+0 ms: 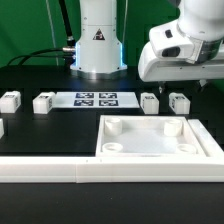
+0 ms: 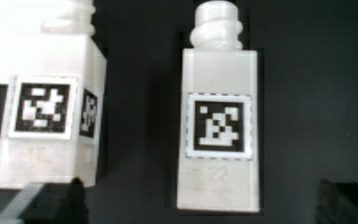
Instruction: Assemble square table
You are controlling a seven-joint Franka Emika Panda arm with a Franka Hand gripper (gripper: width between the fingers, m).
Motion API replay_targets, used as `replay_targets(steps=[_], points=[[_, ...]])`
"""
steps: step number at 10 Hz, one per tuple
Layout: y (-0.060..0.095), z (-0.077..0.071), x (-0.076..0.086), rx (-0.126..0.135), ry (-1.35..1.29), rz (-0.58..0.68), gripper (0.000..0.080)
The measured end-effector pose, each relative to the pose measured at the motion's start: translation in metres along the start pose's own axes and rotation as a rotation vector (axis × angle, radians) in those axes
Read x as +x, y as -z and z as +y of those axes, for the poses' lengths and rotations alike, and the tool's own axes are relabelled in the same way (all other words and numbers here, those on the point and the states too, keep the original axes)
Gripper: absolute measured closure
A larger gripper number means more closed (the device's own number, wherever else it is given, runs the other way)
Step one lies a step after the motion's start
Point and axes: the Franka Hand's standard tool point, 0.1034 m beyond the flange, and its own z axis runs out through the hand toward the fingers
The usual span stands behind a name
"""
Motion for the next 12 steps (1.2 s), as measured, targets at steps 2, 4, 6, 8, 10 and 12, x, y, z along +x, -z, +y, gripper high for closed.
replay_targets(steps=[2, 4, 6, 8, 10, 12], points=[[-0.003, 0.0, 0.002, -0.008, -0.002, -0.143, 0.015], [-0.008, 0.0, -0.001, -0.016, 0.0, -0.256, 0.015], [-0.017, -0.002, 0.001, -0.019, 0.004, -0.347, 0.015], [-0.024, -0.009, 0.003, -0.02, 0.013, -0.331, 0.015], [-0.036, -0.012, 0.004, -0.023, 0.015, -0.328, 0.015], [-0.039, -0.01, 0.003, -0.022, 0.012, -0.328, 0.015]])
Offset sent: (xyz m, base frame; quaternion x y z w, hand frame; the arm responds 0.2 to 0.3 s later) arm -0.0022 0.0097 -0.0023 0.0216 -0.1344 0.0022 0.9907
